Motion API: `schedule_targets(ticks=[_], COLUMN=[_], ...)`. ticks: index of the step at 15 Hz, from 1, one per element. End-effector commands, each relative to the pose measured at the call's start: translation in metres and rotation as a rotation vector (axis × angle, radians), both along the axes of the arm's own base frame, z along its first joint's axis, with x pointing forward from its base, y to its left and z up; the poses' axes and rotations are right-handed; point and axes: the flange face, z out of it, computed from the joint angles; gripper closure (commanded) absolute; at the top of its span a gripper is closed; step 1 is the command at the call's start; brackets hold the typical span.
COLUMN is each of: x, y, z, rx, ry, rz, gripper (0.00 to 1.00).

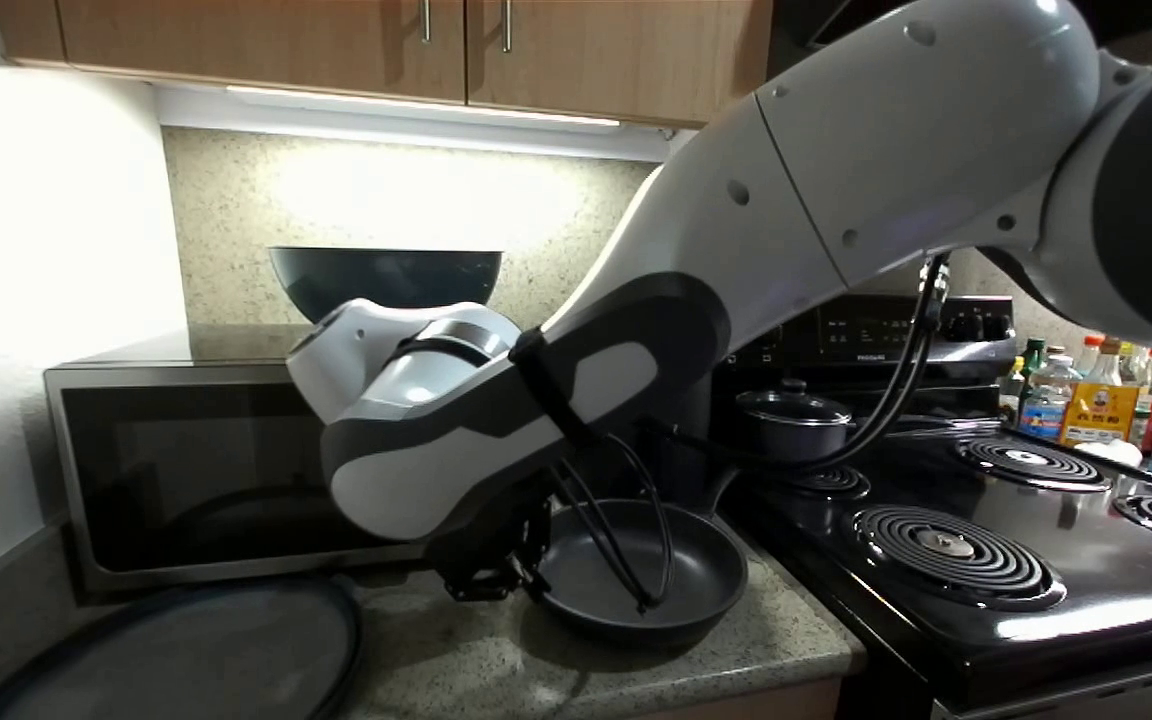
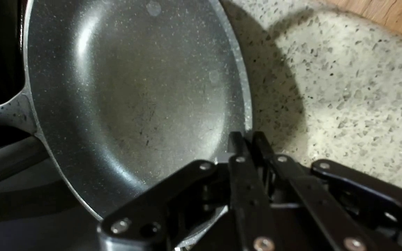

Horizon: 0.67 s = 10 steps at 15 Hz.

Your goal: Uncover the pan

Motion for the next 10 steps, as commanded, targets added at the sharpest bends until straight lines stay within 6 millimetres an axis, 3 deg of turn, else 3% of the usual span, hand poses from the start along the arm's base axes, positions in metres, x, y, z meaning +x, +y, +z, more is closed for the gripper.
schedule_targets(ticks=[1,5,7,10], x=[0.004,0.002,-0.004,-0.016], y=[0.0,-0.003,-0.005,0.001], z=[-0.009,-0.009,0.009,0.059], rx=[-0.002,-0.026,-0.066,-0.109], ry=[0.057,0.1,0.087,0.025], rz=[0.032,0.024,0.007,-0.02], gripper=[0.62,0.35,0.22,0.03])
